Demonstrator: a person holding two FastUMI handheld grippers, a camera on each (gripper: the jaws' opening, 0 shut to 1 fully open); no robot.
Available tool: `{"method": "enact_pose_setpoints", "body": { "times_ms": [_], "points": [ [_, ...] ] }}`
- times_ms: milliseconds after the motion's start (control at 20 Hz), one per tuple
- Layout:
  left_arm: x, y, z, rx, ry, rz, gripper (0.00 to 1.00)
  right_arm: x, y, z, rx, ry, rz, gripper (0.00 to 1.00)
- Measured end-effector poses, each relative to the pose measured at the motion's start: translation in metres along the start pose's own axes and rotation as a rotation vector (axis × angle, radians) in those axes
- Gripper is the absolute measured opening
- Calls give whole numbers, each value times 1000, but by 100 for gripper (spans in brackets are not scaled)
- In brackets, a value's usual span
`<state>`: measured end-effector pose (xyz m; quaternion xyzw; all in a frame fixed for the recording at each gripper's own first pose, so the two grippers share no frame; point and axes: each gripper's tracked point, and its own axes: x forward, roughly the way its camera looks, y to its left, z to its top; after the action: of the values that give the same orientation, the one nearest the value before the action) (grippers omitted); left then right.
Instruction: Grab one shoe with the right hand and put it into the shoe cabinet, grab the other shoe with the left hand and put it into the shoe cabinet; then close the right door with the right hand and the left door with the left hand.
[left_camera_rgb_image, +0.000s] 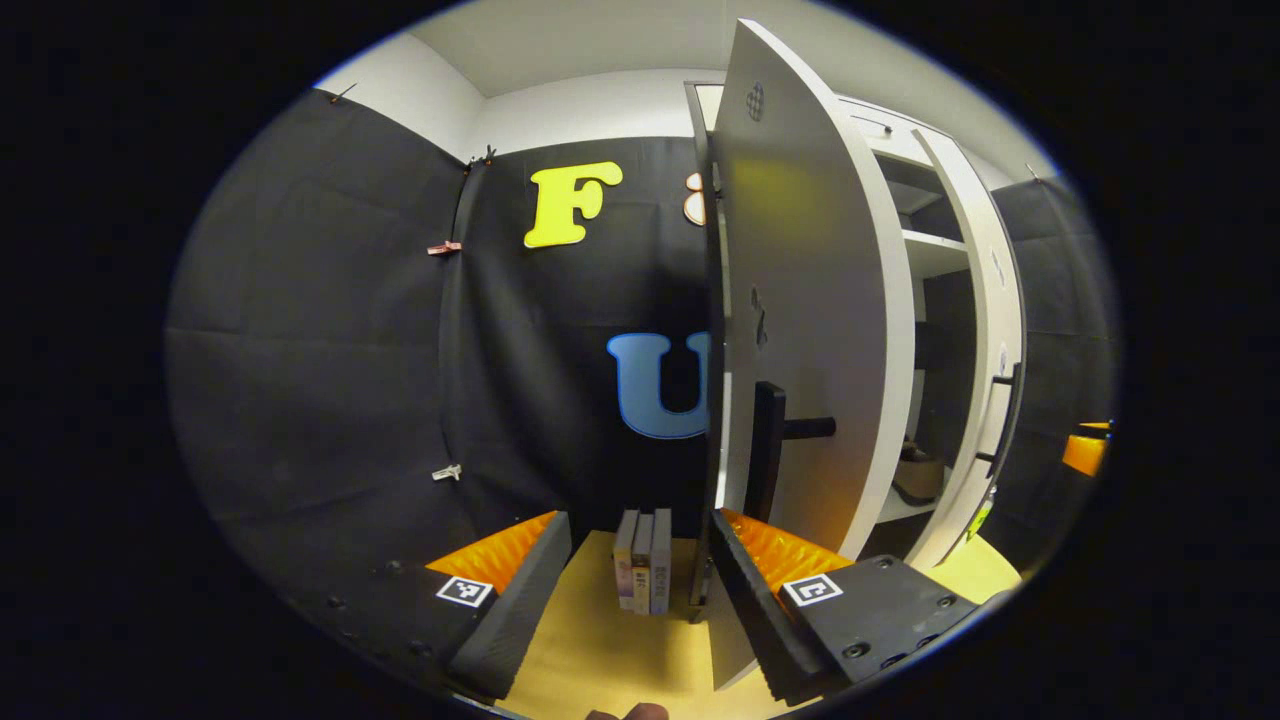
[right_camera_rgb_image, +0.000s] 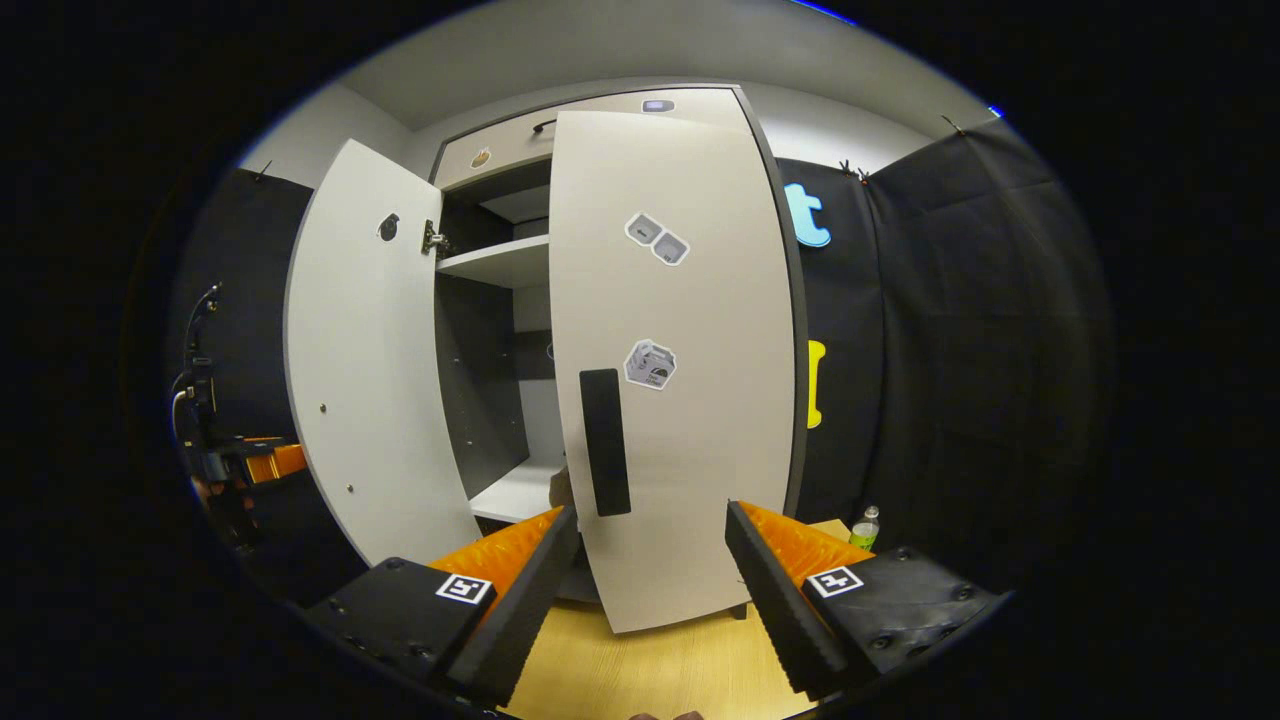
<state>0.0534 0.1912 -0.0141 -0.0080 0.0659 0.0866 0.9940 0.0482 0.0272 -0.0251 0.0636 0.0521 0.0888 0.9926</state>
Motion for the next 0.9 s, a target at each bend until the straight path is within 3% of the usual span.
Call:
{"method": "enact_pose_setpoints", "body": {
  "times_ms": [350,900],
  "points": [
    [0,-59,4,55,-11,-74,90,-10,-5,4,10,-8,6,98],
    [-5,-153,17,50,-37,-197,92,-19,2,10,8,-18,14,98]
  ]
}}
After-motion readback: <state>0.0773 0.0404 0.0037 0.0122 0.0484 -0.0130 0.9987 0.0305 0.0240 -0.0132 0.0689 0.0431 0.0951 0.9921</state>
